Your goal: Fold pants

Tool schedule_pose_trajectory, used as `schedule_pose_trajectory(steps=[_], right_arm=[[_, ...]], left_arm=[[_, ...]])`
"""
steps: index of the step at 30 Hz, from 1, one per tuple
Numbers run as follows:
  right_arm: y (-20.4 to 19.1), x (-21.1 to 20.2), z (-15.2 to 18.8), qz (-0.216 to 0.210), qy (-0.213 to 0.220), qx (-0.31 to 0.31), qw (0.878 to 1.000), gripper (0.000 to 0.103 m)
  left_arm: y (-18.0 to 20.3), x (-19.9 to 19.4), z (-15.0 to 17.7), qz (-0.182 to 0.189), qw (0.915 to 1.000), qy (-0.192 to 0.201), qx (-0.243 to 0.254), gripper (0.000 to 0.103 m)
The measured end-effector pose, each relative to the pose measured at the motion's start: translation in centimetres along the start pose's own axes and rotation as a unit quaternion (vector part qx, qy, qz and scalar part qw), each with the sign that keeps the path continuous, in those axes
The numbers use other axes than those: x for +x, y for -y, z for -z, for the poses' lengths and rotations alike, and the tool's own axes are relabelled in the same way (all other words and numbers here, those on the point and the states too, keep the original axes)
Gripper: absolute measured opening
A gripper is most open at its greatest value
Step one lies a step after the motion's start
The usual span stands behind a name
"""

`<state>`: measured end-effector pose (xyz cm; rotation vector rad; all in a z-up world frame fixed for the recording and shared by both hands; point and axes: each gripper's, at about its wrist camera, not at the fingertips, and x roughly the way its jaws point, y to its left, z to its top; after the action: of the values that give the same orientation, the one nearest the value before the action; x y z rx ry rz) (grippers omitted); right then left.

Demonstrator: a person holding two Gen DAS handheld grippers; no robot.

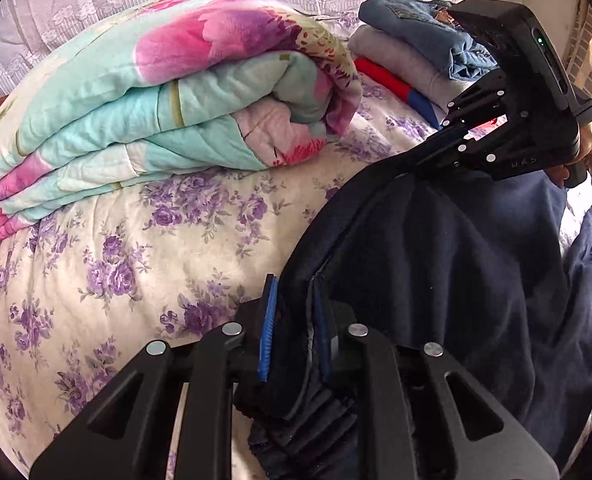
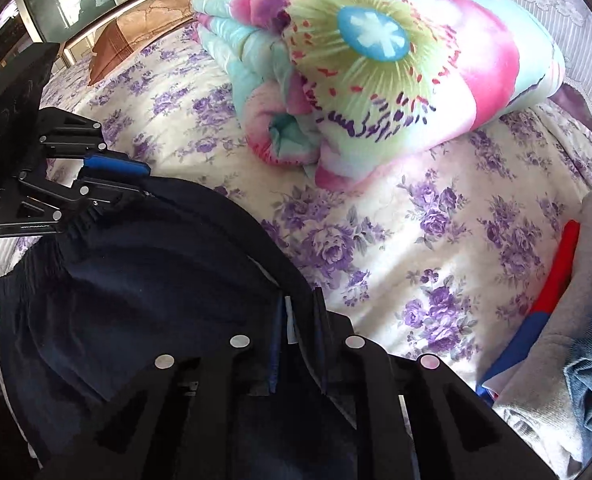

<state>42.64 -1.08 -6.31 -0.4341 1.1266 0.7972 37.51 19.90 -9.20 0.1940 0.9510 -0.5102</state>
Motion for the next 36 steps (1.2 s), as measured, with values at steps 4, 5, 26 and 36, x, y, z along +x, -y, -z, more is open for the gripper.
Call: schedule_pose_trajectory(steps=[4,5,26,36], right_arm=[[-1.1,-5.1,0.8,-0.008,0.04,0.003,0.999,0.014],[-1.5,-6.4,1.2,-0.005,0.049,-0.001,0.999,0.013],[-22.8,-14.0,18.8,-0.009,0.087,-0.019,0.996,0.009],[-24.9,-6.5,22.6,-0.034,0.052,0.068,0.996,0.011]], left_arm=[[1.7,-2.0,0.3,-0.01,0.9995,0.013,0.029,0.012],[2.3,-2.7,0.3,-0.011,0.9992,0.017,0.036,0.012],[15.9,-17.9,17.1,-0.002,0.9886,0.06,0.138,0.01],[16.3,-16.1,22.2,0.013,0.994,0.041,0.1,0.033]])
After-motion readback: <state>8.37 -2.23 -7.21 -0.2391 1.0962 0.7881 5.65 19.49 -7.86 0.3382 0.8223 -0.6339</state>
